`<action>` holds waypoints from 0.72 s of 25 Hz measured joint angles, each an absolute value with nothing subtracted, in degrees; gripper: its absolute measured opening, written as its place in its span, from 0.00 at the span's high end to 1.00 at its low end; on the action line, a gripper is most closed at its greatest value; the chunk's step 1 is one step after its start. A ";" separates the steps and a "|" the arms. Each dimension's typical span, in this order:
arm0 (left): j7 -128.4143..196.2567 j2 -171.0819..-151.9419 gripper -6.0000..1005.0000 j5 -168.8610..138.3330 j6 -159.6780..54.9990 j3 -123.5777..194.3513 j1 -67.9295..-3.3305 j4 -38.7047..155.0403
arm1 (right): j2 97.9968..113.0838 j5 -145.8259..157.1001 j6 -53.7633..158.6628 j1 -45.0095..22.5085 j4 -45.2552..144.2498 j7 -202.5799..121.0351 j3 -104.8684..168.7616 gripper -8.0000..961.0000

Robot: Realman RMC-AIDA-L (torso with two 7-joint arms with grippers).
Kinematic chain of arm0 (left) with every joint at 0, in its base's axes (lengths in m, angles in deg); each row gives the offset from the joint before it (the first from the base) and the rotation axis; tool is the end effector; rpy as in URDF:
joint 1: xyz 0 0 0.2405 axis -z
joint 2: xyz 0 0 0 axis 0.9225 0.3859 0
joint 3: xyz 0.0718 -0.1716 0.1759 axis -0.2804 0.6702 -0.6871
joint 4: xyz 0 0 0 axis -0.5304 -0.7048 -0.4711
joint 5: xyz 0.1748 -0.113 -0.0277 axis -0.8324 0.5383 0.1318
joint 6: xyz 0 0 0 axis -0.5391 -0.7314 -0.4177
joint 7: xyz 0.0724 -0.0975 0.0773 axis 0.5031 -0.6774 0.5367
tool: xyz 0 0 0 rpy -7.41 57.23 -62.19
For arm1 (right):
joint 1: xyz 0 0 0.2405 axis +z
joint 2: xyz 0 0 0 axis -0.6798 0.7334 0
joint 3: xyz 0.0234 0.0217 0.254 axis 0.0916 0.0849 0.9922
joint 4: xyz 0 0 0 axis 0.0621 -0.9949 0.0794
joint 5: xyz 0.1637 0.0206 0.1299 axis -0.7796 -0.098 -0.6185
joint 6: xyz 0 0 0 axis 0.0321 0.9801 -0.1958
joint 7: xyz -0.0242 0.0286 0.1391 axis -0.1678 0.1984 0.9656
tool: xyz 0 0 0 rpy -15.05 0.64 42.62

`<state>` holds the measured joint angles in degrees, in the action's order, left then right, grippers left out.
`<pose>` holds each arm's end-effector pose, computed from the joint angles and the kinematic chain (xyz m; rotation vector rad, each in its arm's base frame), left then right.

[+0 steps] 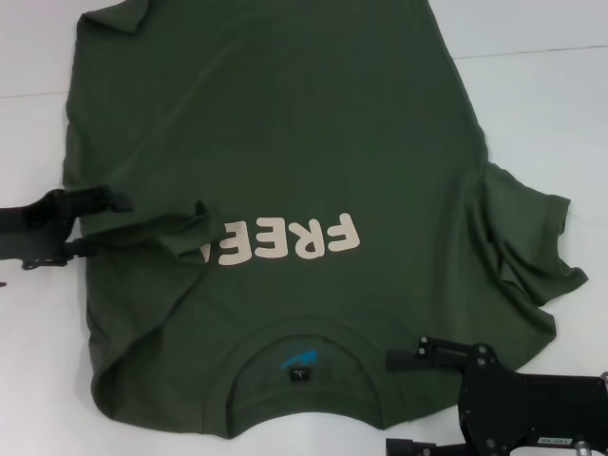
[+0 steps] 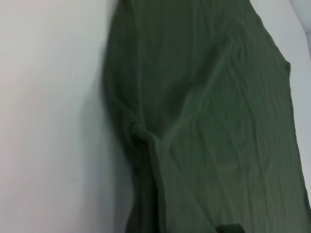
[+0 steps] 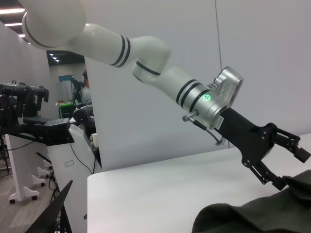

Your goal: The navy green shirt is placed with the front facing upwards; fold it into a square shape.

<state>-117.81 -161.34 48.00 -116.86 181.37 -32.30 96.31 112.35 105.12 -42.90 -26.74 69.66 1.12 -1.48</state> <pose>-0.3012 0.3760 0.0235 -1.8475 -2.0882 -0.5345 0.3041 0.2010 -0.0368 -2.7994 0.3021 0.9746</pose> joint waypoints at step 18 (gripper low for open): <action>-118.02 -163.35 0.06 46.91 -110.92 179.72 -30.70 96.40 | 112.35 105.10 -42.96 -26.79 69.48 1.11 -1.48 0.08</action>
<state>-118.02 -163.35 46.91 -110.92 179.72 -30.70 96.40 112.35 105.10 -42.96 -26.79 69.48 1.11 -1.48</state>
